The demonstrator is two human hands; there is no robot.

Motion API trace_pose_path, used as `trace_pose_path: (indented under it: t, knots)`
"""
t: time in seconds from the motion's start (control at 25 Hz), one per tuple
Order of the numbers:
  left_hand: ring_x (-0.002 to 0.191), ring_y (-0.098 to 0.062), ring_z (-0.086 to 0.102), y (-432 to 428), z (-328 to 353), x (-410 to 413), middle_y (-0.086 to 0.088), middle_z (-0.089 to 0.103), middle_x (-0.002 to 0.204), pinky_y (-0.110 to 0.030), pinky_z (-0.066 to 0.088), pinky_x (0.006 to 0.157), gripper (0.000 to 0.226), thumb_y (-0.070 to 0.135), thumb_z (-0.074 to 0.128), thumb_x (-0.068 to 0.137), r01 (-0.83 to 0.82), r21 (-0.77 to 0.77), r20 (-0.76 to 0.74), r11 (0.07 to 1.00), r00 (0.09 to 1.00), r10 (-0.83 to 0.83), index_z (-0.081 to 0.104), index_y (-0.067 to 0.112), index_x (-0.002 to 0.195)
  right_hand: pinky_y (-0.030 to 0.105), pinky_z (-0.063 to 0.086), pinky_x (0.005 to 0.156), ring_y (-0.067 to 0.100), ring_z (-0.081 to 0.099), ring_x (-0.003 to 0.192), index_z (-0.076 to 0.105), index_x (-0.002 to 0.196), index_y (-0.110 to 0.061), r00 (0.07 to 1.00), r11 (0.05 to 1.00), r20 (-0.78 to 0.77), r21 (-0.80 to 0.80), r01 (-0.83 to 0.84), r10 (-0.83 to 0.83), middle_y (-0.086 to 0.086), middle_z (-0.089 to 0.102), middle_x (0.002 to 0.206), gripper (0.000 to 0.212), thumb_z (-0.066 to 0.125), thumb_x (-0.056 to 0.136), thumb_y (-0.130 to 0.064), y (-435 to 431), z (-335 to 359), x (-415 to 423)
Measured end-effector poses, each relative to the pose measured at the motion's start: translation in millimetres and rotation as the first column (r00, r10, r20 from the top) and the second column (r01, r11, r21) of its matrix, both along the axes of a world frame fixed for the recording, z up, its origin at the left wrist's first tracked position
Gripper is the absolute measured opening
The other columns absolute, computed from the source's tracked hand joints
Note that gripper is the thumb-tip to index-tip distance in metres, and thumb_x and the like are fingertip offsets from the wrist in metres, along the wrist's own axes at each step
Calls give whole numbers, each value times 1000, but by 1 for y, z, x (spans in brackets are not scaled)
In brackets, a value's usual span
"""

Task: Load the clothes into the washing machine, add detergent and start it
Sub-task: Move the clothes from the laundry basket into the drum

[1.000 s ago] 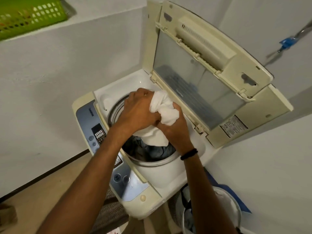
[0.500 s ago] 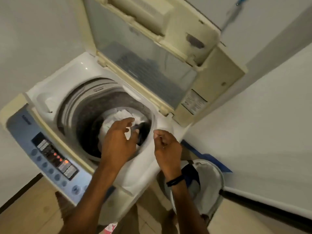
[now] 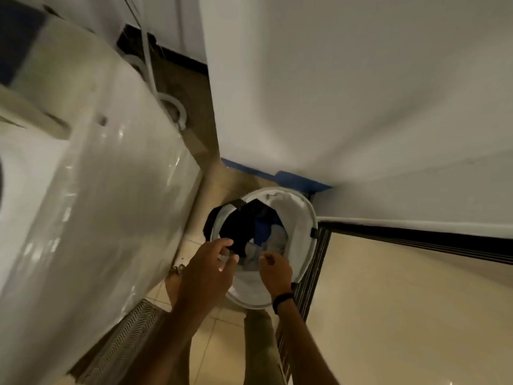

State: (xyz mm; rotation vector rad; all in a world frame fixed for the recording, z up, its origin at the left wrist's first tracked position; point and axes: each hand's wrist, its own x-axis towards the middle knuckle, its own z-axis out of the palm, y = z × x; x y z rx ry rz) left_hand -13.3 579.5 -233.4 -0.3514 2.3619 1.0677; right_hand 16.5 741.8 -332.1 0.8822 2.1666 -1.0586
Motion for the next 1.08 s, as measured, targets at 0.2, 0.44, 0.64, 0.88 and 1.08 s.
trace_pose_path:
  t: [0.2,0.44,0.64,0.88,1.08]
  knots:
    - [109,-25,61,63,-149,-12,-10,64,122,-33,48,90,43,24,64,90,-58,11,339,998,939,50,55,15,130,39,46,90,35,58,108,59,124,-4,954,974,203,-9,-225,222,17,63,119,29,44,101,-14,65,-142,-6]
    - [114,-27,61,92,-277,-4,-9,67,118,-27,43,90,38,23,65,91,-174,-44,405,984,897,177,59,13,127,37,49,74,28,63,80,0,156,-23,690,668,205,174,-724,694,22,66,104,69,41,102,-17,79,-301,-75]
    - [107,-27,63,84,-308,13,-7,68,114,-34,49,95,32,23,67,89,-280,-80,433,957,855,286,62,16,119,41,44,97,35,57,115,54,130,-8,677,671,241,122,-731,695,20,59,123,31,41,103,-16,78,-354,-113]
    - [52,-12,52,75,-268,1,-5,59,70,-25,45,49,33,34,67,90,-724,9,602,689,554,575,64,4,104,30,35,50,25,45,48,55,54,-3,879,858,-215,-213,-468,426,14,48,52,30,59,83,-12,75,-197,-66]
    - [114,-32,62,85,-217,-6,-15,66,124,-47,48,102,70,63,76,71,-923,79,934,377,201,295,68,14,121,23,54,69,14,69,73,75,92,-7,969,183,-135,-968,-174,207,5,73,82,10,68,87,-12,118,-9,-20]
